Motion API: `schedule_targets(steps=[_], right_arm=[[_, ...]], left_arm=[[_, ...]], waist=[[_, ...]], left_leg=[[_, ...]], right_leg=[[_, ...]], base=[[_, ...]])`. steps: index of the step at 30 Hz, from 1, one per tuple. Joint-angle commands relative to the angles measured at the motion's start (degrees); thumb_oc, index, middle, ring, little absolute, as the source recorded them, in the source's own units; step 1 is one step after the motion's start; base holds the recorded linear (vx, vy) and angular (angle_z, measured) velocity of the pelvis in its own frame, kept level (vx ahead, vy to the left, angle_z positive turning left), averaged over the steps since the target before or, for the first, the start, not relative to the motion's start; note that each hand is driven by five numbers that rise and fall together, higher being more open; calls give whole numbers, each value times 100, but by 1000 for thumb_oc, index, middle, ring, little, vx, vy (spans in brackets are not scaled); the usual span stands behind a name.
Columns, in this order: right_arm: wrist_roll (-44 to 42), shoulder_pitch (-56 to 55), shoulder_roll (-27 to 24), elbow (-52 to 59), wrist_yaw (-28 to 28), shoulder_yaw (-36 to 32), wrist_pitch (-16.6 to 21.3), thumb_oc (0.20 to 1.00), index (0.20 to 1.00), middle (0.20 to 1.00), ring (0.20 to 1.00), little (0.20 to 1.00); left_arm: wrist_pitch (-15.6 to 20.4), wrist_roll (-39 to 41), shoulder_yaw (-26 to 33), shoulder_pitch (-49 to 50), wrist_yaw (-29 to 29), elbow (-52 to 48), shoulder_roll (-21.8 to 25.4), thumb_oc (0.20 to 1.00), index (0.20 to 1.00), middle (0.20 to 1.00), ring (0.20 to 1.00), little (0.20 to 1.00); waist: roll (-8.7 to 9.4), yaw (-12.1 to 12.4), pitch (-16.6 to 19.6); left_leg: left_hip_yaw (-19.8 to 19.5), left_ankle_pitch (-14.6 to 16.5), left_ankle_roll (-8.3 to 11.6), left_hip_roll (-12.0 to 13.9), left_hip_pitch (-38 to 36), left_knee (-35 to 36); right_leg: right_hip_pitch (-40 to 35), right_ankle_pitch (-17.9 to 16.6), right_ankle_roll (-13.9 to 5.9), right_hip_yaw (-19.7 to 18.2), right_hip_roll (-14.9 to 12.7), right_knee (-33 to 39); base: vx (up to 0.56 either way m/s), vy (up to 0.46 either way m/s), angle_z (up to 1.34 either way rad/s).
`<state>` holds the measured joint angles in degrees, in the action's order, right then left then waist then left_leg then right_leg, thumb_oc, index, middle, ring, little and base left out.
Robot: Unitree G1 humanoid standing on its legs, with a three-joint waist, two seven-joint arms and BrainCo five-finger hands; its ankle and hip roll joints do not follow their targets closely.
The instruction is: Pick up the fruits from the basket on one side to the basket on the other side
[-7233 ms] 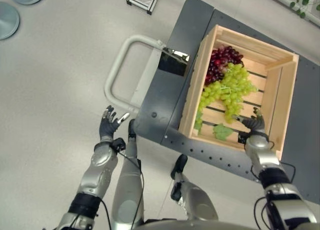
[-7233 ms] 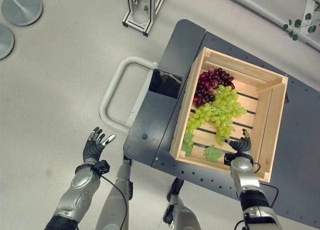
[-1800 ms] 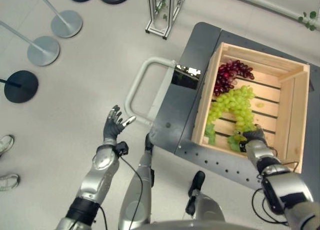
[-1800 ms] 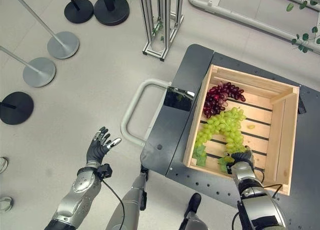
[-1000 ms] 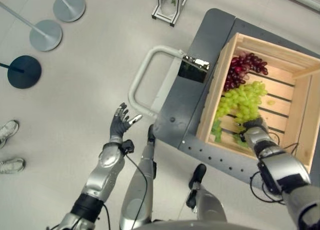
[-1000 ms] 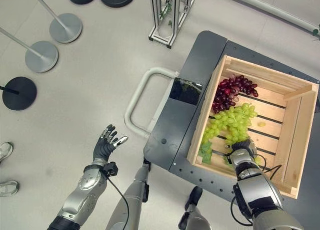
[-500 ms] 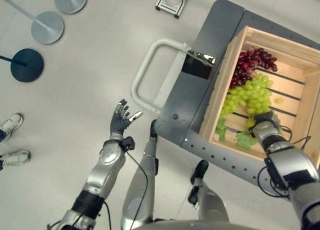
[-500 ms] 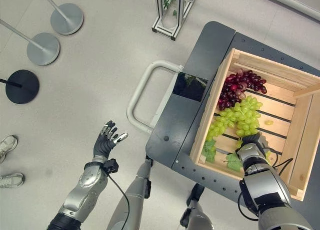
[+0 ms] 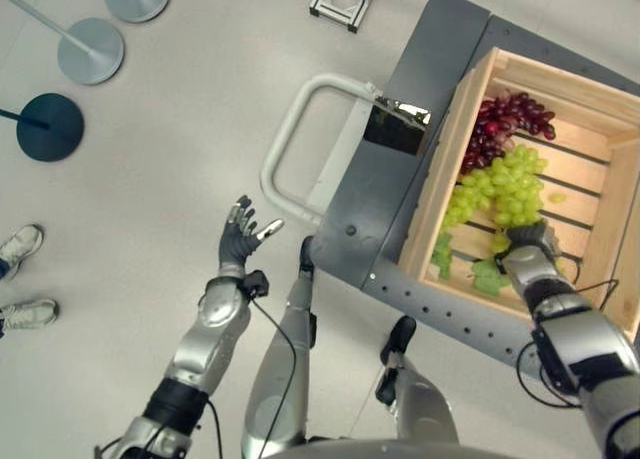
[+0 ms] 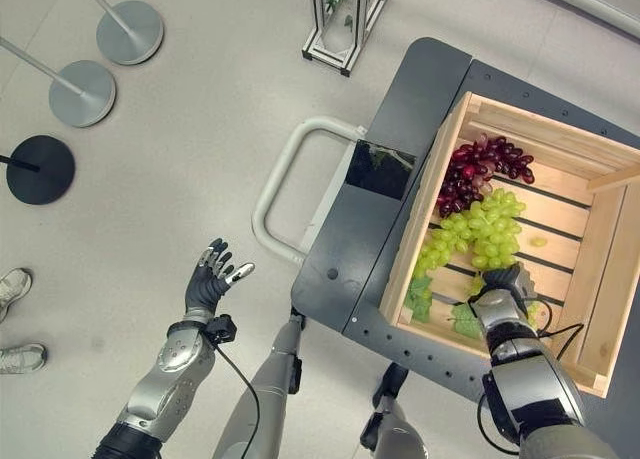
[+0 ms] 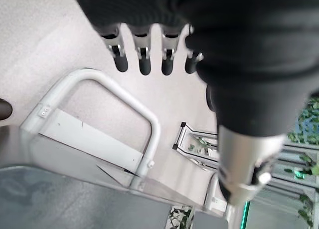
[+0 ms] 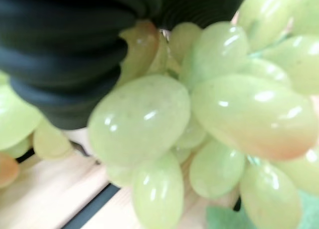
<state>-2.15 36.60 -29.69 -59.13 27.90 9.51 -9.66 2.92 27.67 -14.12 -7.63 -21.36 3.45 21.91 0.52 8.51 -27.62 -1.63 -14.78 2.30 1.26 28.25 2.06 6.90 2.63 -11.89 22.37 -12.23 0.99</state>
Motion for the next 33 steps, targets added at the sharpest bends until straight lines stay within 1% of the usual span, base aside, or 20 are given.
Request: schedule_targets(steps=[1,2,5,7,10,11,12,14,15,16,18,21,23,24,25,29,32,33], right_arm=[[-50,139,575,711,-128,109,393,200,200,200,200,200],[98,-302,444,1474,-159,-52,432,200,200,200,200,200],[282,-913,152,2559,-319,-414,460,200,200,200,200,200],[398,-1203,-43,3151,-537,-622,468,200,200,200,200,200],[520,-1463,-313,3734,-856,-835,468,200,200,200,200,200],[521,-1466,-313,3738,-857,-837,465,200,200,200,200,200],[599,-1553,-534,4078,-1088,-935,474,200,200,200,200,200],[613,-1596,-765,4313,-1322,-1028,461,200,200,200,200,200],[613,-1597,-765,4315,-1323,-1030,460,200,200,200,200,200],[690,-1595,-1008,4567,-1528,-1089,446,200,200,200,200,200],[591,-1575,-1274,4666,-1729,-1117,466,200,200,200,200,200],[492,-1476,-1812,4853,-2049,-1146,457,200,200,200,200,200],[393,-1363,-2188,4925,-2260,-1094,438,200,200,200,200,200],[320,-1310,-2415,4923,-2366,-1048,433,200,200,200,200,200],[307,-1170,-2683,4931,-2503,-936,424,200,200,200,200,200],[97,-838,-3337,4983,-2872,-568,429,200,200,200,200,200],[104,-292,-3876,5046,-3222,12,391,200,200,200,200,200],[96,-4,-4001,5020,-3318,306,371,200,200,200,200,200]], left_arm=[[44,-510,308,-1,34,-248,107,1000,1000,1000,1000,1000],[2,-684,424,46,98,-174,198,1000,1000,1000,1000,1000],[-38,-869,617,147,222,-137,343,1000,1000,1000,1000,1000],[-118,-1013,723,246,363,-123,428,1000,1000,1000,1000,1000],[-179,-1159,847,353,563,-138,556,1000,1000,1000,1000,1000],[-179,-1159,846,353,563,-139,556,1000,1000,1000,1000,1000],[-216,-1225,927,415,694,-164,610,1000,1000,1000,1000,1000],[-252,-1287,988,478,843,-188,652,1000,1000,1000,1000,1000],[-253,-1287,987,478,843,-189,652,1000,1000,1000,1000,1000],[-302,-1360,1050,545,963,-224,683,1000,1000,1000,1000,1000],[-320,-1436,1070,612,1086,-259,737,1000,1000,1000,1000,1000],[-368,-1510,1119,714,1279,-297,833,1000,1000,1000,1000,1000],[-385,-1529,1150,787,1388,-330,899,1000,1000,1000,1000,1000],[-389,-1530,1156,839,1426,-345,927,1000,1000,1000,1000,1000],[-410,-1537,1163,865,1483,-356,955,1000,1000,1000,1000,1000],[-435,-1577,1157,935,1633,-394,1100,1000,1000,1000,1000,1000],[-476,-1713,1063,876,1794,-441,1290,1000,1000,1000,1000,1000],[-490,-1736,1033,846,1840,-450,1330,1000,1000,1000,1000,1000]], waist=[[194,-6,-217],[296,-81,-217],[455,-179,-119],[565,-234,7],[694,-295,214],[695,-295,220],[777,-321,375],[846,-342,536],[847,-343,540],[888,-372,710],[917,-390,868],[976,-407,1090],[1027,-415,1227],[1044,-412,1291],[1064,-418,1358],[1132,-420,1572],[1167,-414,1700],[1164,-426,1745]], left_leg=[[176,926,-34,-149,-671,-33],[204,980,-34,-140,-802,-28],[256,1013,-69,-152,-935,-14],[294,1052,-82,-159,-1041,4],[328,1124,-102,-184,-1190,9],[328,1120,-104,-185,-1183,9],[354,1203,-109,-198,-1332,14],[394,1222,-130,-246,-1450,30],[393,1217,-132,-248,-1444,31],[416,1283,-139,-269,-1561,28],[424,1328,-146,-299,-1652,24],[444,1414,-143,-328,-1804,38],[450,1403,-148,-346,-1835,29],[449,1448,-141,-337,-1899,38],[456,1429,-140,-337,-1910,44],[479,1441,-128,-320,-2002,53],[498,1458,-118,-305,-2076,66],[509,1467,-114,-295,-2103,70]], right_leg=[[900,-756,94,-505,-241,-300],[810,-736,85,-524,-238,-310],[722,-782,64,-551,-270,-298],[660,-798,42,-565,-295,-286],[568,-819,12,-594,-327,-273],[572,-824,12,-593,-328,-269],[463,-793,-17,-587,-351,-293],[368,-821,-45,-584,-395,-285],[371,-827,-45,-583,-396,-281],[278,-813,-75,-584,-431,-290],[202,-802,-99,-572,-462,-297],[85,-764,-138,-566,-493,-305],[49,-801,-152,-559,-513,-296],[1,-765,-162,-564,-516,-309],[2,-799,-169,-567,-525,-297],[-81,-805,-185,-566,-529,-308],[-140,-810,-191,-553,-533,-331],[-159,-807,-194,-547,-538,-337]], base=[[-16,18,-4],[-14,7,-5],[5,11,-11],[37,-8,-10],[29,-7,-4],[56,-4,-6],[50,-1,-7],[44,-1,-11],[65,-5,-13],[70,-1,-10],[73,13,-2],[45,10,2],[41,-9,1],[33,-6,-1],[48,-6,-1],[48,-5,-4],[48,7,-2],[49,6,2]])
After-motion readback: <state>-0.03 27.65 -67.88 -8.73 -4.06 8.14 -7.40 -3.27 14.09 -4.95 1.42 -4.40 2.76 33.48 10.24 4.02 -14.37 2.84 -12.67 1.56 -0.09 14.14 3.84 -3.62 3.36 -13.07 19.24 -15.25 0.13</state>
